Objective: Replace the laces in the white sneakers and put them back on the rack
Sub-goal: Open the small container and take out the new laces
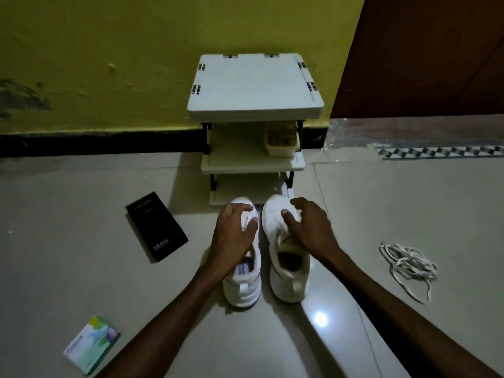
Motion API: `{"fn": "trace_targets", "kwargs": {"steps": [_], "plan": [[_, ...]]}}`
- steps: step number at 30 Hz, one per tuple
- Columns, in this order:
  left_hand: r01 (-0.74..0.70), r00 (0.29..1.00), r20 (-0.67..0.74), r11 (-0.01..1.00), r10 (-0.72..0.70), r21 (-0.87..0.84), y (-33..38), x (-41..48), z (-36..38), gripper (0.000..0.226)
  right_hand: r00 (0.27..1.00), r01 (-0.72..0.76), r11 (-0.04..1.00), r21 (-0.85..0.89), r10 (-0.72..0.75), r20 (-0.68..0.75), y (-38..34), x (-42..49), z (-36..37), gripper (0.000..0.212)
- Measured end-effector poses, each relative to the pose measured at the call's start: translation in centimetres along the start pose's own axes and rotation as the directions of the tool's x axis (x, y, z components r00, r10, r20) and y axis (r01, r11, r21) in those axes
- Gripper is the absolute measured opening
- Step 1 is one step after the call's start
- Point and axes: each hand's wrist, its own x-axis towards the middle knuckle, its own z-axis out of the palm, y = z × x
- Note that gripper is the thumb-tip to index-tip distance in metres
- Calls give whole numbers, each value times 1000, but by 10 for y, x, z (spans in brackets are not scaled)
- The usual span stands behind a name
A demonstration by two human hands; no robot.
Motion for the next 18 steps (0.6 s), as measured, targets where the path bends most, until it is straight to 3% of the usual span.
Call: {"fn": "trace_targets", "kwargs": {"steps": [3,7,10,13,18], "plan": [[-25,999,-43,987,18,-161,28,40,-15,12,997,24,991,131,-15,-71,-17,34,-30,24],[73,990,-98,957,-104,-282,60,100,-23,6,978,-122,921,369,174,-111,-35,85,-51,26],[216,973,-20,938,-230,-270,80,142,-22,9,961,-165,881,444,244,-129,-42,114,-56,28],[349,937,91,900,-337,-262,84,172,-12,27,952,-228,827,513,300,-61,-41,135,-50,34],[403,915,136,864,-379,-303,82,185,2,23,916,-328,750,575,401,0,-34,161,-44,15]]}}
